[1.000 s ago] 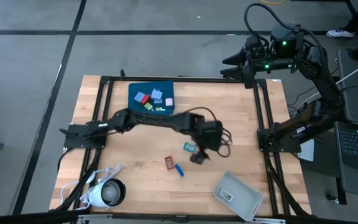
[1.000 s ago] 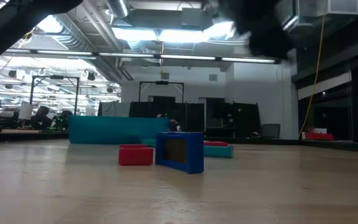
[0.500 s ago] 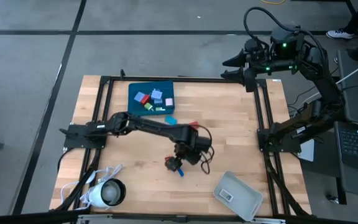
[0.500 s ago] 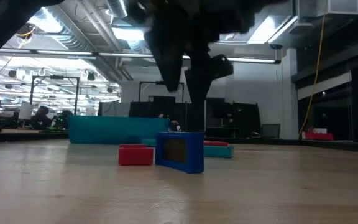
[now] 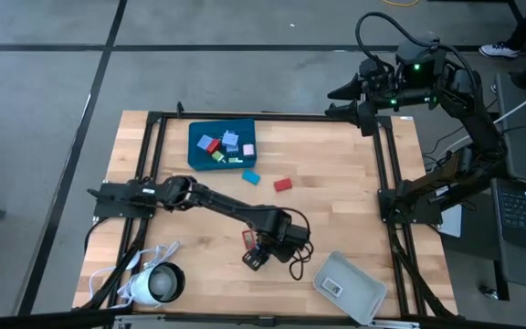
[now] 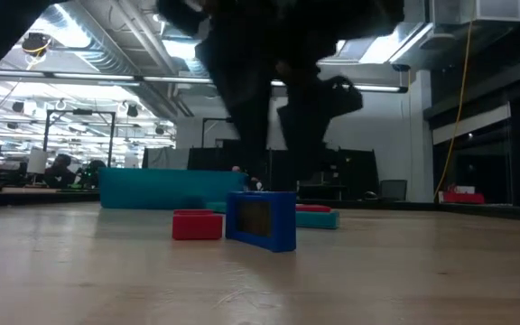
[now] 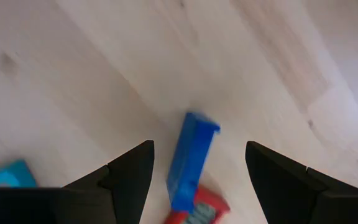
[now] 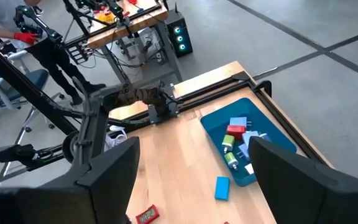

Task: Pick & Place Office items
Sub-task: Put the dark blue digital clock into the white bin

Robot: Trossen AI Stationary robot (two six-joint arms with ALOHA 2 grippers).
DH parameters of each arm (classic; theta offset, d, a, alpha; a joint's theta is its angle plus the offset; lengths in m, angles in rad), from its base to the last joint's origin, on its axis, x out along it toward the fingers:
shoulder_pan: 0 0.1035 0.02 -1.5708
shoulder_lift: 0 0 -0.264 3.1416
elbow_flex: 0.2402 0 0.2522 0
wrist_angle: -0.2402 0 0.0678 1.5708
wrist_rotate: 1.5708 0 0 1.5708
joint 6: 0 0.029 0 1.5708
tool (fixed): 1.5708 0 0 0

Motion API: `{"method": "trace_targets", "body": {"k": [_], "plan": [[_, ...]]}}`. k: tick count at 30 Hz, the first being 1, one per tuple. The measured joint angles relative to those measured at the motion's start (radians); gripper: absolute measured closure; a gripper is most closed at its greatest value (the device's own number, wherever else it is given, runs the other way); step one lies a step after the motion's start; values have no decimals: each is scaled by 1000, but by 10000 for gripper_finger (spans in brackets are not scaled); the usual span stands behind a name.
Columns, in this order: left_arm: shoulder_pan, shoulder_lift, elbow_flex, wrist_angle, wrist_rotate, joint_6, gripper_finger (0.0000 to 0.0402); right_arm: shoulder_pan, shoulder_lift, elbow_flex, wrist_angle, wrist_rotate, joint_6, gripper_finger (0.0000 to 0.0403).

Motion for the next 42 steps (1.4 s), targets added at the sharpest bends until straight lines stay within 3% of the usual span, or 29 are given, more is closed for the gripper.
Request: {"method": "trace_targets", "body": {"k": [8,11,14,18,19,32,35,42], "plan": [[-5,33,-119,42,-11,-2,154,0,0,0,-6,0,17,99],[-10,25,-147,53,-48,1,174,0,0,0,-7,0,19,99],[-8,30,-131,62,-61,-2,234,0,0,0,-7,1,19,99],[8,39,-89,89,-50,-4,357,0,0,0,-6,3,19,99],[12,39,-80,91,-43,-7,363,0,0,0,-5,3,19,99],[115,38,137,162,152,-121,360,0,0,0,-2,3,35,99],[157,36,191,269,226,-191,360,0,0,0,-2,3,43,99],[194,14,186,621,404,-353,360,0,0,0,-2,3,46,99]]}}
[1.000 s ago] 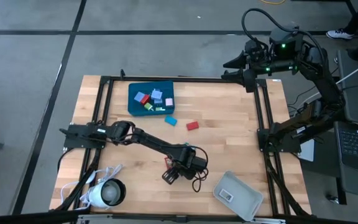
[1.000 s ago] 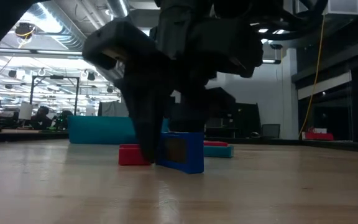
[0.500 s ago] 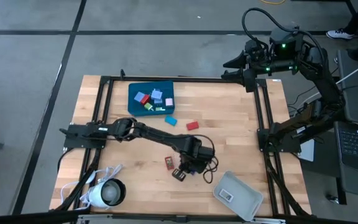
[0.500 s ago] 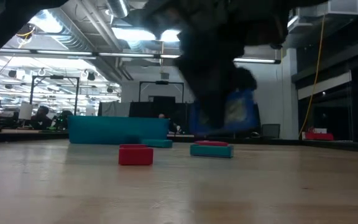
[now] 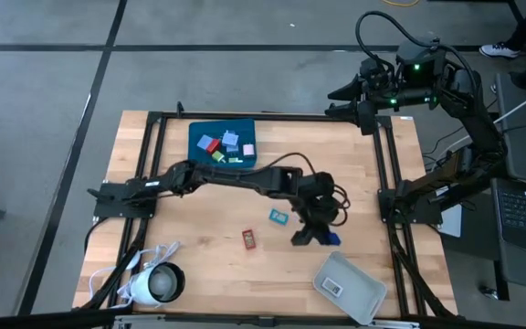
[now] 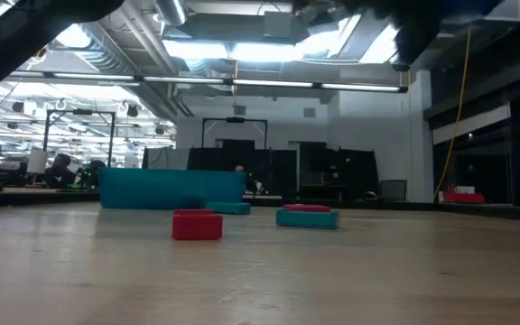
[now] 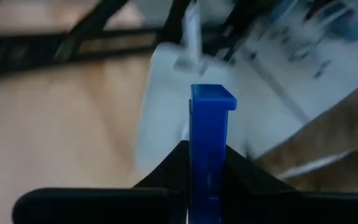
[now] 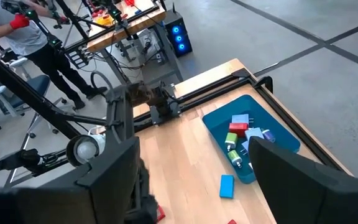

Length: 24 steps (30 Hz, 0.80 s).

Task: Pick & Place Office items
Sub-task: Put the dark blue digital clock into the white bin

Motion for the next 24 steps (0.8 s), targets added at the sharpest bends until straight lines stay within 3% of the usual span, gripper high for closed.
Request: {"method": "trace_targets", "body": {"k": [4,13,19,24], "plan": [[-27,7,2,195,23,-82,360,0,0,0,0,0,0,99],[-97,75,-2,266,-2,-120,360,0,0,0,4,0,0,99],[-107,132,-1,404,3,-187,360,0,0,0,7,0,24,99],[-106,180,0,399,19,-204,360,0,0,0,7,0,31,99]]}}
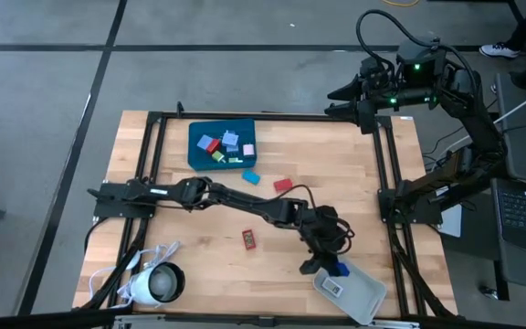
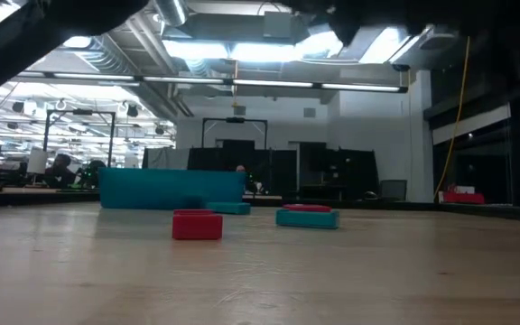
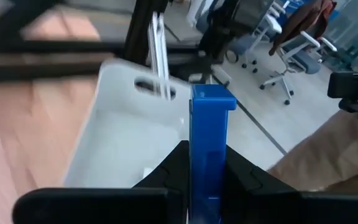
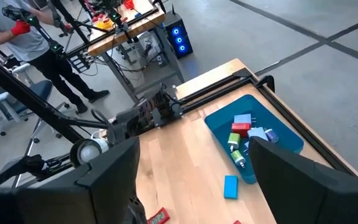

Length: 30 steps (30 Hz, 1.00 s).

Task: Pick & Place Office items
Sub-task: Put the dark blue digital clock into the white bin, then put the bottom light blue digital clock into the white bin

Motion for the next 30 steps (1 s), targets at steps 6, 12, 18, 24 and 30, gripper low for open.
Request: {"method": "trace_targets", "body": {"k": [6,12,18,24,30], "plan": [[-10,53,1,-39,47,-24,360,0,0,0,0,1,16,99],[-20,58,0,-105,-9,31,323,0,0,0,0,5,19,99],[-17,54,4,-67,-20,5,263,0,0,0,0,8,19,99],[-7,53,4,-28,-20,-21,217,0,0,0,-1,1,19,99],[65,-32,4,-42,-97,63,204,0,0,0,2,-6,-9,99]]}}
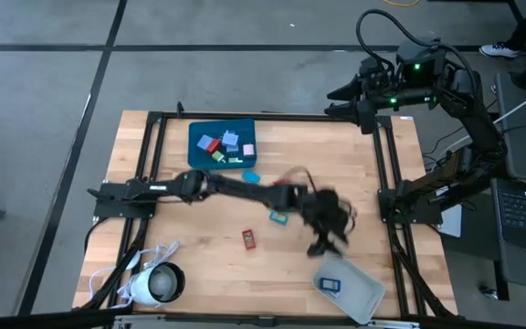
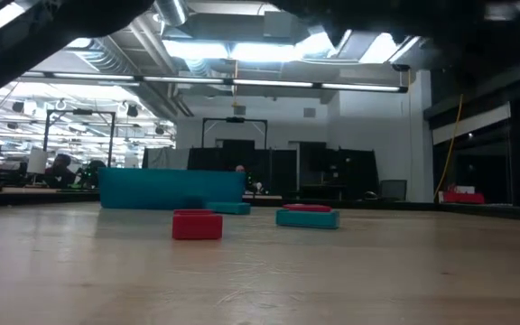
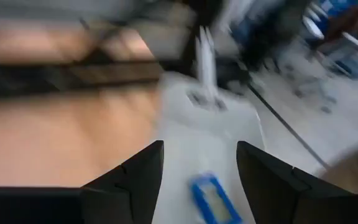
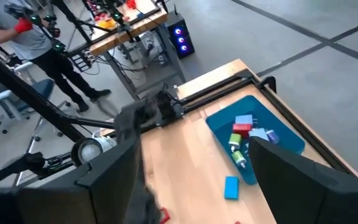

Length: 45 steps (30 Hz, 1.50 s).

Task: Pick & Place Office items
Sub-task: Put the bottom light blue digital clock into the white bin

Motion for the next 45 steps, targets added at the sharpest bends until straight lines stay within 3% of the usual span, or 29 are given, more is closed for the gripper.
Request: {"method": "trace_targets", "body": {"k": [4,9,13,15,19,22,26,35,39,45], "plan": [[86,-116,2,-89,-70,66,206,0,0,0,33,-37,1,99],[194,-302,3,-405,-118,258,207,0,0,0,43,-64,1,99],[249,-401,5,-866,-393,528,208,0,0,0,40,-76,-14,99],[276,-403,-1,-1015,-476,526,208,0,0,0,39,-77,-29,99],[317,-410,-36,-1147,-505,422,208,0,0,0,41,-75,-50,99],[281,-403,-106,-1136,-523,486,208,0,0,0,43,-75,-53,99],[223,-405,-235,-998,-497,596,207,0,0,0,43,-75,-52,99],[129,-393,-533,-700,-430,571,207,0,0,0,42,-75,-51,99],[113,-393,-596,-618,-370,516,207,0,2,0,43,-75,-49,99],[113,-393,-616,-526,-378,511,198,0,8,0,43,-75,-48,99]]}}
